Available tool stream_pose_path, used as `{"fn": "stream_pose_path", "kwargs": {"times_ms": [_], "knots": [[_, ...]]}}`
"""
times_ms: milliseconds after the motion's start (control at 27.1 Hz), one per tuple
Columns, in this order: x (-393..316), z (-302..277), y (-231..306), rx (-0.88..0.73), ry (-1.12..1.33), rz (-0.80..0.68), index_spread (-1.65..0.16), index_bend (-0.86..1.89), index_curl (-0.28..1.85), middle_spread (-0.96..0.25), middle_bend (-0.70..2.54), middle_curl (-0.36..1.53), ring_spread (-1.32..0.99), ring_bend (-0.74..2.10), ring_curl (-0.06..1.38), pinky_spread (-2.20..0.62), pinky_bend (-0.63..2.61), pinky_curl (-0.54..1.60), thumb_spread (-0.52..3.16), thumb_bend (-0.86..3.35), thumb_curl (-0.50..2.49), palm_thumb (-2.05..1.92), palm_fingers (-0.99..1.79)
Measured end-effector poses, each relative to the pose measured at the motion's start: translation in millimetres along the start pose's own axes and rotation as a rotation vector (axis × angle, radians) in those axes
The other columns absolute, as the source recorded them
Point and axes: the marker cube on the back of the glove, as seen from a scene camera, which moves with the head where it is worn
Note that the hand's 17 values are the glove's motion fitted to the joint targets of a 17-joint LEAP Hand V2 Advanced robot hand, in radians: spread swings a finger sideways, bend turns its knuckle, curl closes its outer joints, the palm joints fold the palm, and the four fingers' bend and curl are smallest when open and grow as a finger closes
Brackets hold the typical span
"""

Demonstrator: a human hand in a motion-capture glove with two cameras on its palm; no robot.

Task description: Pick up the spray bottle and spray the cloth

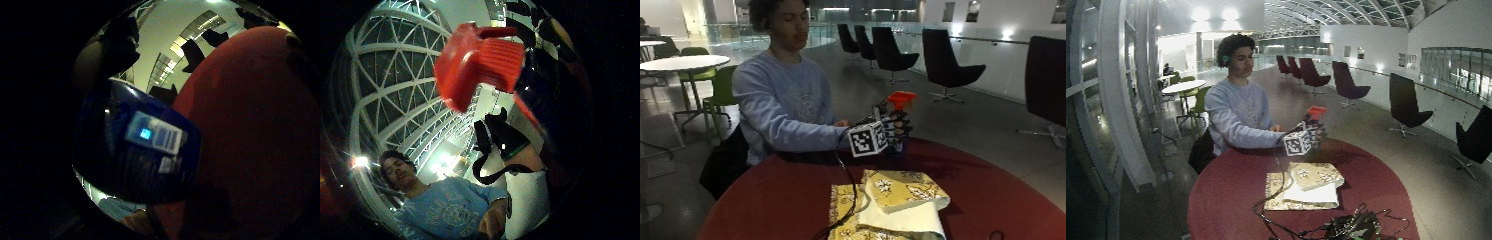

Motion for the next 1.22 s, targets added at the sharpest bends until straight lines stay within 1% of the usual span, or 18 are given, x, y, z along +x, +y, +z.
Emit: {"fn": "stream_pose_path", "kwargs": {"times_ms": [147,295,479,627,737,848,1217], "knots": [[-22.8,-46.5,28.0,-0.023,0.158,-0.059,-0.28,0.10,0.37,-0.05,0.35,0.49,-0.04,0.31,0.39,0.22,0.18,0.25,1.08,-0.02,0.37,0.62,0.70],[-34.1,-108.3,75.0,-0.040,0.387,-0.074,-0.29,0.12,0.35,-0.05,0.35,0.48,-0.03,0.31,0.37,0.23,0.17,0.25,1.07,-0.02,0.37,0.64,0.71],[-26.8,-192.5,128.1,0.006,0.716,-0.034,-0.30,0.13,0.34,-0.05,0.33,0.47,-0.03,0.32,0.37,0.23,0.17,0.25,1.07,-0.02,0.37,0.64,0.71],[-10.9,-240.9,166.6,0.011,0.919,0.032,-0.30,0.16,0.34,-0.04,0.33,0.47,-0.02,0.32,0.37,0.23,0.16,0.25,1.09,-0.01,0.37,0.68,0.72],[-1.6,-264.0,184.6,0.020,0.953,0.070,-0.31,0.16,0.34,-0.04,0.33,0.46,-0.02,0.32,0.37,0.23,0.15,0.25,1.09,-0.01,0.38,0.68,0.72],[2.7,-275.5,194.2,0.034,0.944,0.093,-0.31,0.16,0.34,-0.04,0.33,0.46,-0.02,0.32,0.37,0.23,0.15,0.25,1.10,-0.01,0.38,0.70,0.72],[5.5,-281.2,197.7,0.070,0.917,0.081,-0.31,0.16,0.34,-0.04,0.32,0.45,-0.02,0.33,0.37,0.23,0.15,0.24,1.11,-0.01,0.39,0.72,0.73]]}}
